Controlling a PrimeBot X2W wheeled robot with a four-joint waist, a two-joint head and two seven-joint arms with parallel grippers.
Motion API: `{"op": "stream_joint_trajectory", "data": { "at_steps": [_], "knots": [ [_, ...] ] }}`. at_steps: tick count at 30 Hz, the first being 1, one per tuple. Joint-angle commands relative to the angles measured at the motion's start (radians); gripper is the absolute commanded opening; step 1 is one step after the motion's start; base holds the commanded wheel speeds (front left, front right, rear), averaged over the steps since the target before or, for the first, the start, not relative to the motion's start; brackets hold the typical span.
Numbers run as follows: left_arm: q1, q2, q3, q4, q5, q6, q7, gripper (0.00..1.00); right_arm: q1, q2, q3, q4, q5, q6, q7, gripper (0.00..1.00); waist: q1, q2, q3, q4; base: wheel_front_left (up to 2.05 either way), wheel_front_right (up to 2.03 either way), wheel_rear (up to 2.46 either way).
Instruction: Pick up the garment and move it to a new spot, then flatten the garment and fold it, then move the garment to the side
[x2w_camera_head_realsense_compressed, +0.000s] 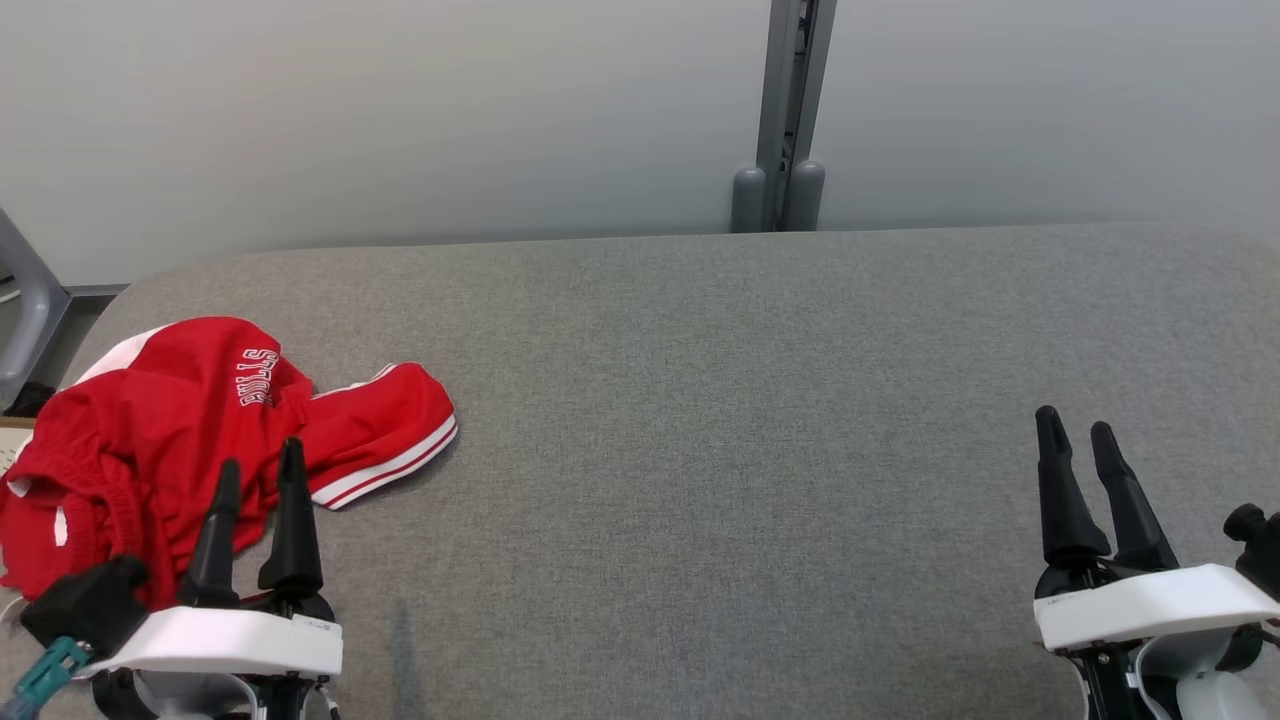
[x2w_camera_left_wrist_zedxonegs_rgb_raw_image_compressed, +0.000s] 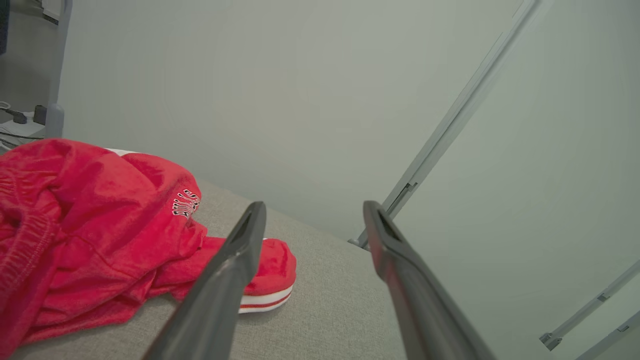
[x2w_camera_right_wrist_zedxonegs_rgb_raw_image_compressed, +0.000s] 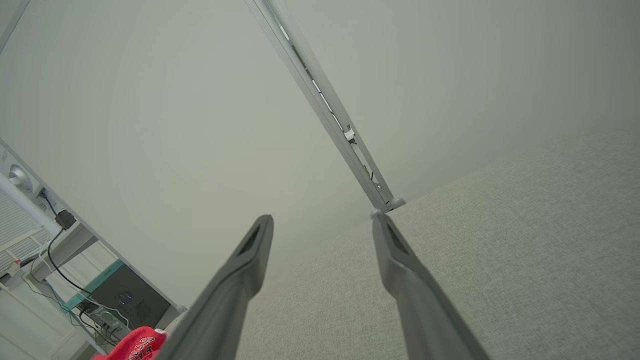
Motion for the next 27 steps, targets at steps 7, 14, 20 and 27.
{"op": "stream_joint_trajectory", "data": {
  "at_steps": [7, 14, 20, 27],
  "knots": [
    [-0.001, 0.007, -0.016, -0.008, 0.128, 0.024, -0.025, 1.00, -0.022, -0.010, 0.000, 0.012, -0.113, 0.004, -0.027, 1.00, 0.0000, 0.0000, -0.001, -0.002, 0.00, 0.00, 0.00],
    [0.004, 0.008, -0.025, 0.009, 0.212, 0.035, -0.044, 1.00, -0.026, -0.011, -0.018, 0.039, -0.198, 0.004, -0.047, 1.00, 0.0000, 0.0000, -0.002, -0.003, 0.00, 0.00, 0.00],
    [0.003, 0.008, -0.030, 0.014, 0.267, 0.039, -0.058, 1.00, -0.032, -0.012, -0.030, 0.062, -0.258, 0.004, -0.060, 1.00, 0.0000, 0.0000, -0.002, 0.000, 0.00, 0.00, 0.00],
    [0.007, 0.009, -0.032, 0.016, 0.328, 0.044, -0.073, 1.00, -0.036, -0.013, -0.031, 0.077, -0.323, 0.004, -0.076, 1.00, 0.0000, 0.0000, -0.002, 0.002, 0.00, 0.00, 0.00]
  ]
}}
